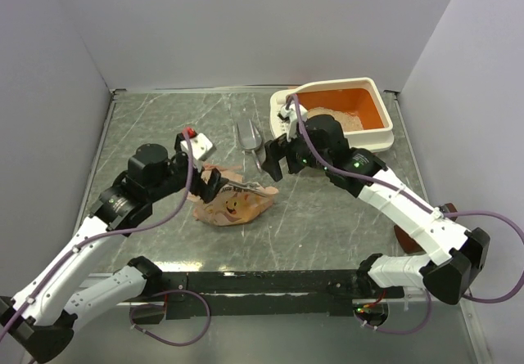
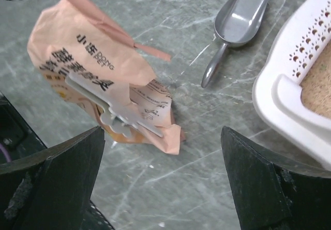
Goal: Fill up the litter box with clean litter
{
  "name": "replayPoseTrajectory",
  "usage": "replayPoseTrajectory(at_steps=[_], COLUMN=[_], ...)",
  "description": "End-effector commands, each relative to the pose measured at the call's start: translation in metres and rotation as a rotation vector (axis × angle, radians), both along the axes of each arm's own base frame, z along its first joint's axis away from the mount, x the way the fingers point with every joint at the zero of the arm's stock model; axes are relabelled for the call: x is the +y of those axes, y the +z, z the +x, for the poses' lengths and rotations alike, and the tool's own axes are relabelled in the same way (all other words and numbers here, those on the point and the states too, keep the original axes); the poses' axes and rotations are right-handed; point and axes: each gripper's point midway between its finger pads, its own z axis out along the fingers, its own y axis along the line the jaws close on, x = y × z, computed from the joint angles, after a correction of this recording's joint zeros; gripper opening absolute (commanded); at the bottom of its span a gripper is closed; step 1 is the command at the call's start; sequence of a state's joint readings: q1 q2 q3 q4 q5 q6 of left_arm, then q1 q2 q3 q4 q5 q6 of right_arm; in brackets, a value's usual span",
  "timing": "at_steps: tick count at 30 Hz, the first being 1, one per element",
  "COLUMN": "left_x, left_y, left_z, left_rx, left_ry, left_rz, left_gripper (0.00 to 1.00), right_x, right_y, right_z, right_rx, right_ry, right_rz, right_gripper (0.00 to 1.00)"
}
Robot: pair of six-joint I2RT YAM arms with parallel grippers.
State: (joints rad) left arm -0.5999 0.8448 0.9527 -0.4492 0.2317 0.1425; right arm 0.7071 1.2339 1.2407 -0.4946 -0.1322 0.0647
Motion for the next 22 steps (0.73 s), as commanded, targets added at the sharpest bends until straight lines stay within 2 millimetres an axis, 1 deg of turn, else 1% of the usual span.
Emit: replayPoseTrajectory(at_steps=[1, 2, 3, 4, 5, 6, 8, 10, 11, 14, 16, 18, 19, 20, 22], left_x=[0.016, 0.015, 0.015, 0.020, 0.020, 0.023, 0.027, 0.033, 0.036, 0.035, 0.034, 0.032, 0.033, 0.035, 0.039], left_y=[0.022, 0.024, 0.024, 0.029, 0.032, 0.037, 0.039, 0.034, 0.034, 0.033, 0.035, 0.039, 0.039, 0.038, 0.041], left_z=[0.011, 0.012, 0.013, 0.020, 0.021, 0.025, 0.030, 0.037, 0.040, 0.046, 0.047, 0.045, 0.045, 0.045, 0.046], left_rx=[0.037, 0.060, 0.072, 0.058, 0.083, 0.078, 0.085, 0.096, 0.096, 0.097, 0.092, 0.088, 0.086, 0.080, 0.066], left_ry=[0.179, 0.197, 0.217, 0.270, 0.304, 0.338, 0.387, 0.458, 0.487, 0.498, 0.496, 0.482, 0.486, 0.490, 0.506], left_rz=[-0.072, -0.106, -0.127, -0.149, -0.194, -0.213, -0.239, -0.247, -0.247, -0.239, -0.247, -0.263, -0.263, -0.260, -0.257], left_gripper=[0.97, 0.97, 0.97, 0.97, 0.97, 0.97, 0.97, 0.97, 0.97, 0.97, 0.97, 0.97, 0.97, 0.97, 0.97], right_x=[-0.005, -0.007, -0.008, -0.009, -0.011, -0.013, -0.017, -0.022, -0.027, -0.034, -0.039, -0.037, -0.038, -0.045, -0.050], right_y=[0.021, 0.022, 0.015, 0.013, 0.016, 0.010, 0.015, 0.018, 0.023, 0.032, 0.028, 0.031, 0.028, 0.033, 0.037], right_z=[0.005, 0.002, 0.004, 0.003, 0.002, 0.002, -0.001, -0.002, -0.002, -0.002, -0.003, -0.007, -0.006, 0.002, 0.008], right_rx=[0.003, 0.020, 0.023, 0.025, 0.017, 0.016, 0.006, -0.007, -0.025, -0.080, -0.102, -0.112, -0.092, -0.106, -0.119], right_ry=[-0.114, -0.143, -0.167, -0.183, -0.198, -0.207, -0.213, -0.217, -0.238, -0.251, -0.235, -0.197, -0.216, -0.279, -0.338], right_rz=[0.107, 0.137, 0.156, 0.179, 0.211, 0.211, 0.215, 0.207, 0.209, 0.218, 0.180, 0.178, 0.176, 0.173, 0.200], right_gripper=[1.00, 1.00, 1.00, 1.00, 1.00, 1.00, 1.00, 1.00, 1.00, 1.00, 1.00, 1.00, 1.00, 1.00, 1.00])
